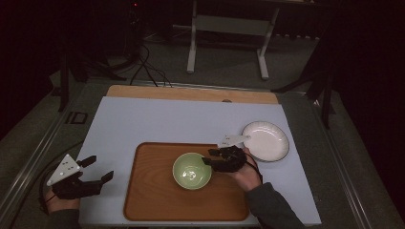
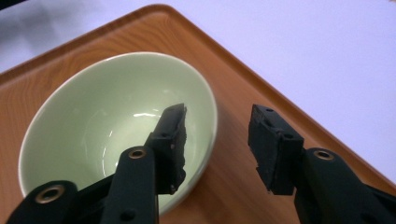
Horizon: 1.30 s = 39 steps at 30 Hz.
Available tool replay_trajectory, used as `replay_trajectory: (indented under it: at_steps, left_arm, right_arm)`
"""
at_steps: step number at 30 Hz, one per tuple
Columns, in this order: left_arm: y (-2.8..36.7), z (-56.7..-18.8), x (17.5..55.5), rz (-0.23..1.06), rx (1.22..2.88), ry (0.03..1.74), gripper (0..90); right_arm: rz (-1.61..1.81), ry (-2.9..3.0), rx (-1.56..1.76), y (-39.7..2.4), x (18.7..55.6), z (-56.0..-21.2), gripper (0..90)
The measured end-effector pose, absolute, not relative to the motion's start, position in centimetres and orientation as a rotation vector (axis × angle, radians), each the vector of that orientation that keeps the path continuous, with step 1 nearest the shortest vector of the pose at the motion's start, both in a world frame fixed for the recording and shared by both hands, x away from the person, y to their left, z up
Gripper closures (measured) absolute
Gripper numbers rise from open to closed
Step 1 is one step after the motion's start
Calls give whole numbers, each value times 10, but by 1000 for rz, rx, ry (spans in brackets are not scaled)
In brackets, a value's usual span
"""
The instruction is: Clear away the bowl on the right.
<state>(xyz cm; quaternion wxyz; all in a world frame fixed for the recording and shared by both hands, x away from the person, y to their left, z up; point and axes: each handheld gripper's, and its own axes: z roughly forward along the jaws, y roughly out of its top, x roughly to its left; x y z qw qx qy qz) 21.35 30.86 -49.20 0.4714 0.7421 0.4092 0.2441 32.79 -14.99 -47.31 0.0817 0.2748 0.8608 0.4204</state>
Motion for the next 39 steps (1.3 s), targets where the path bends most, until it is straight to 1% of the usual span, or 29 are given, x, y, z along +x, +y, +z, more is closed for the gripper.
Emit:
replay_trajectory:
  at_steps: [8, 20, 39]
  left_arm:
    - [309, -492, 214, 598, 1816, 1003, 158]
    - [308, -492, 214, 599, 1819, 1005, 158]
    - [308, -492, 214, 600, 1820, 1008, 158]
  right_arm:
    - [1274, 2518, 843, -166, 327, -468, 523]
    - [1319, 2415, 934, -211, 324, -463, 493]
    - [1298, 2306, 1051, -286, 317, -475, 478]
